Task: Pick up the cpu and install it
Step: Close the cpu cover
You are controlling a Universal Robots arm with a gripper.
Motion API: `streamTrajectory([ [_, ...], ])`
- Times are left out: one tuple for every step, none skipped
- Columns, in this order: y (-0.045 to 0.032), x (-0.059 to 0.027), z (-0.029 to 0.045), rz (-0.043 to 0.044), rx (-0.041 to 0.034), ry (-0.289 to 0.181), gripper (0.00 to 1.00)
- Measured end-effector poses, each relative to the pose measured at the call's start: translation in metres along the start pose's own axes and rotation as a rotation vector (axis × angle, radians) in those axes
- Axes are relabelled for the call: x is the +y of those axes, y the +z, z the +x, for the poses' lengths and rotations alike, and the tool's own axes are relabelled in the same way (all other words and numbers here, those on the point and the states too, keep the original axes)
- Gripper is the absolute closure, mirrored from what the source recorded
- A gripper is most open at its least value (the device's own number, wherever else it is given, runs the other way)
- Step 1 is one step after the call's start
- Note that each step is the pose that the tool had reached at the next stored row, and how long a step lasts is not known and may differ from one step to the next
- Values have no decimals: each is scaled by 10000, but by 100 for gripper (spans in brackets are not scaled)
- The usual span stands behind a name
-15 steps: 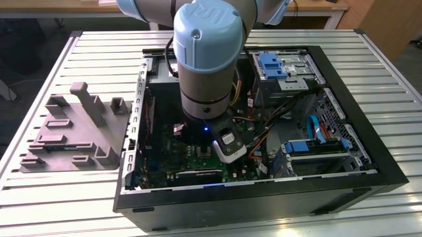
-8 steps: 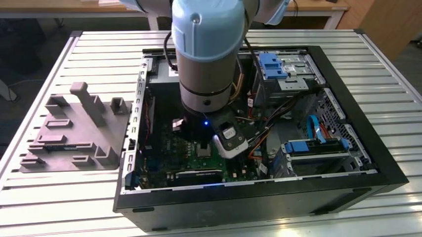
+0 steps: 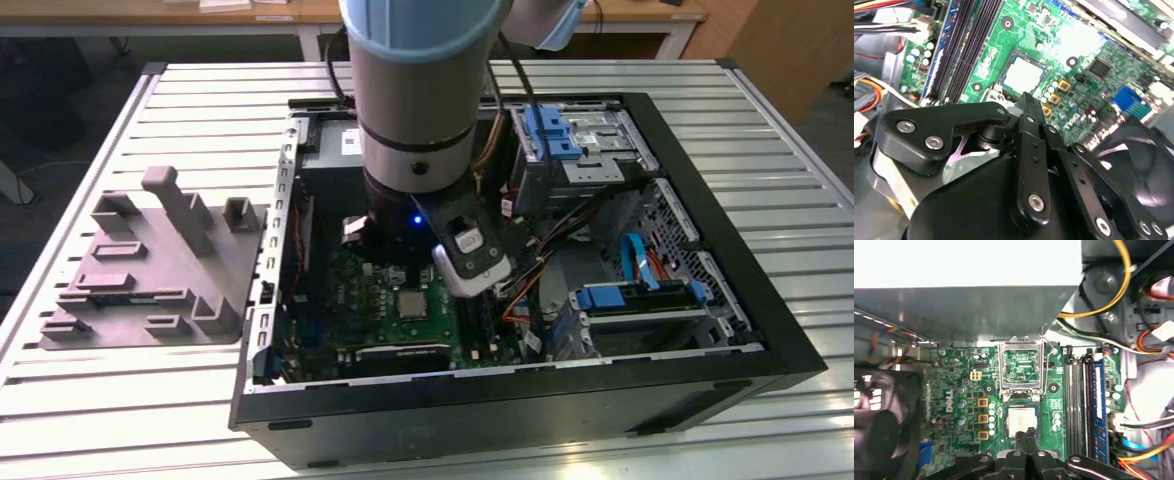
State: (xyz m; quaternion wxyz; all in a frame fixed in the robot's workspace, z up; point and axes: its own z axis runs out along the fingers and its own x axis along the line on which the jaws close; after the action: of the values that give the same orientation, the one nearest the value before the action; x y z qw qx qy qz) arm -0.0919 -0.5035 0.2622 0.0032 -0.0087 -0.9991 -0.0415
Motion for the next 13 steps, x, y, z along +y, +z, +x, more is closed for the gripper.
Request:
streamTrajectory([
  [-45, 4, 1, -1, 0, 0, 89],
  [-101, 8, 1, 0, 0, 0, 89],
  [-145, 12, 1, -1, 0, 0, 89],
  [-192, 16, 2, 0, 0, 0, 89],
  [-235, 19, 2, 0, 0, 0, 89],
  [-271, 22, 2, 0, 1, 0, 89],
  [-274, 23, 2, -2, -1, -1, 89],
  [-274, 23, 2, -3, 0, -1, 89],
  [-273, 23, 2, -4, 0, -15, 89],
  [-272, 23, 2, -3, 10, -128, 89],
  [-271, 23, 2, 1, 26, -306, 89],
  [-269, 22, 2, 2, 40, -485, 89],
  [-267, 22, 2, 3, 55, -663, 89],
])
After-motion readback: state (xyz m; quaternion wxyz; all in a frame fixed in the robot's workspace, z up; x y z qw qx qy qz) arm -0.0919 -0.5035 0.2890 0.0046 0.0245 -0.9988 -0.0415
